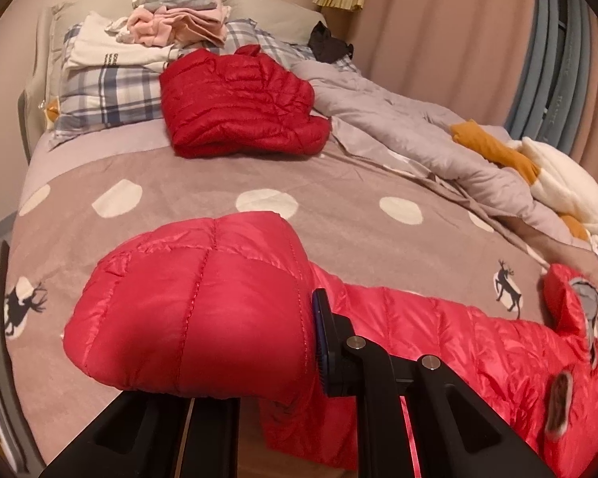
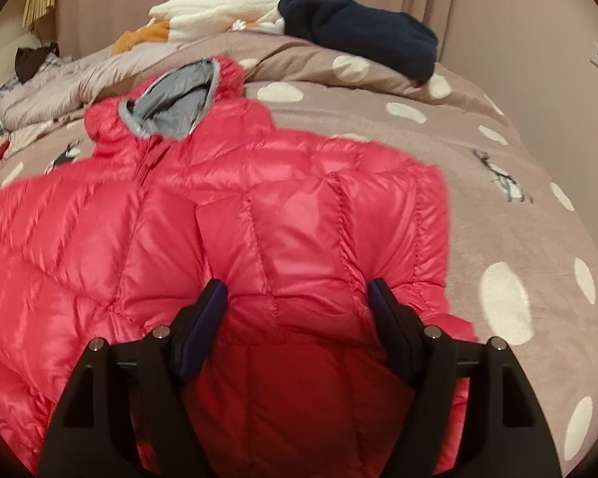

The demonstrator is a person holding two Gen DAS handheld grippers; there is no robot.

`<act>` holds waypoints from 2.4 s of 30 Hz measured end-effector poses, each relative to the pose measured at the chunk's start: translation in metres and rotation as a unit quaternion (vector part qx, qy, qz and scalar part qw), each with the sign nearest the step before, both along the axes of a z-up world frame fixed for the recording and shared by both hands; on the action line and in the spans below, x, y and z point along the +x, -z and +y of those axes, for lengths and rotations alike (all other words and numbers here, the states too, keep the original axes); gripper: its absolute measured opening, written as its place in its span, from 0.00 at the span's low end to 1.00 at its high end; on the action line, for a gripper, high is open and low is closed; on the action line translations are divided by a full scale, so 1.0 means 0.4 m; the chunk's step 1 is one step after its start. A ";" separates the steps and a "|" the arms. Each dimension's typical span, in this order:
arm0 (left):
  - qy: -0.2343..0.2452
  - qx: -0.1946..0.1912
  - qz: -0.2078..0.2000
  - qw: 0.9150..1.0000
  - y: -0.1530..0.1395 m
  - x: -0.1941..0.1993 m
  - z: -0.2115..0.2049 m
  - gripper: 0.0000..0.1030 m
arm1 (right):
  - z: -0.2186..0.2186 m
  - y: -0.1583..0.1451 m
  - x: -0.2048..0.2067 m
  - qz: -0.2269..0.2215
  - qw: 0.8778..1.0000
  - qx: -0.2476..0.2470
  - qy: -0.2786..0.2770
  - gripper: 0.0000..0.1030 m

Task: Fold large clothes

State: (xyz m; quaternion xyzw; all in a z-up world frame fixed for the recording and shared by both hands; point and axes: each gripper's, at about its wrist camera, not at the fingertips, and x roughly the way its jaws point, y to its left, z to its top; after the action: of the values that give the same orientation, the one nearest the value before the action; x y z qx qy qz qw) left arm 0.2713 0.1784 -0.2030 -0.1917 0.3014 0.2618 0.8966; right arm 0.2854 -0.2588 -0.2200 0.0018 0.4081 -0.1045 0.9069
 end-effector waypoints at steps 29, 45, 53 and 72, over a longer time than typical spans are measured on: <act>0.328 0.126 -0.059 0.934 -0.177 -0.150 -0.728 0.78 | -0.298 -0.151 -0.207 -0.057 0.985 0.028 0.160 0.80; 0.125 0.084 -0.044 0.988 -0.130 -0.098 -0.456 0.79 | -0.011 -0.191 -0.123 -0.068 0.996 0.053 0.015 0.93; 0.106 0.052 -0.004 0.993 -0.071 -0.070 -0.355 0.38 | 0.189 -0.094 0.061 0.017 0.981 0.171 -0.089 0.97; 0.136 0.067 0.009 0.988 -0.045 -0.040 -0.379 0.29 | -0.123 -0.139 0.007 -0.026 0.993 0.117 0.003 0.29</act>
State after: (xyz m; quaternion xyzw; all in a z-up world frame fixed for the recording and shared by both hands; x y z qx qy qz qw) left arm 0.2552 0.0269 -0.1852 -0.0859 0.3150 0.1586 0.9318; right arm 0.2883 -0.3081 -0.1645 0.1114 0.3933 -0.0585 0.9107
